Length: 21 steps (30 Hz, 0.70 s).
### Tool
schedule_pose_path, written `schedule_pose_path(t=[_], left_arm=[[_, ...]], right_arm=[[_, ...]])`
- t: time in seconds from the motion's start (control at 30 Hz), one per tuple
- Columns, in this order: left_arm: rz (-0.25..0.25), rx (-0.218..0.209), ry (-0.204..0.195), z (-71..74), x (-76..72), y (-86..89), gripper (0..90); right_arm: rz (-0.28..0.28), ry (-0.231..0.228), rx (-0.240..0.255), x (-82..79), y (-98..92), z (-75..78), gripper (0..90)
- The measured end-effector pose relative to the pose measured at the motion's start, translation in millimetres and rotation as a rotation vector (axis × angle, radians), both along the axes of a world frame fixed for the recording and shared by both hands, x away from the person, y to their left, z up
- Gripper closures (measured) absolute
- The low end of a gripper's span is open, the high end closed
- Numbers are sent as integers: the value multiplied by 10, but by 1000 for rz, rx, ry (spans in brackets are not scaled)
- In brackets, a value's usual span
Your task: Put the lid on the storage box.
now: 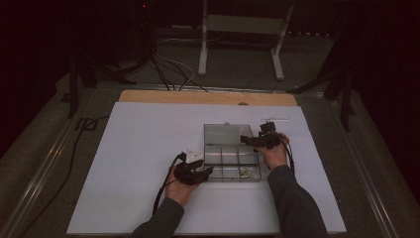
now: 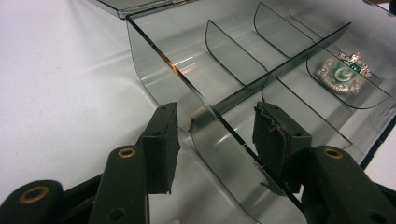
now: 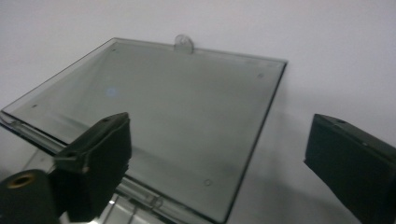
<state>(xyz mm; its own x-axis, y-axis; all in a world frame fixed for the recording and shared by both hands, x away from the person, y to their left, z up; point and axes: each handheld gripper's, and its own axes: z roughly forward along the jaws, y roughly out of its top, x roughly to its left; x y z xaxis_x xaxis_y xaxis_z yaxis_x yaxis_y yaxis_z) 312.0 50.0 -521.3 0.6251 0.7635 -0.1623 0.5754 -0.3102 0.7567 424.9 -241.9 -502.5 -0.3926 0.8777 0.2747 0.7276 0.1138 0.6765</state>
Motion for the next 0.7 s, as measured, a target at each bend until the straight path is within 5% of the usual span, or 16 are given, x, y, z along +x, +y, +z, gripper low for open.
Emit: schedule_pose_path(t=[0.23,0.7], left_arm=[[3,8,1,6,-1,-8,539],[7,11,1,9,-1,-13,543]], right_arm=[[13,53,40,17,18,-48,252],[2,112,84,54,29,-76,207]])
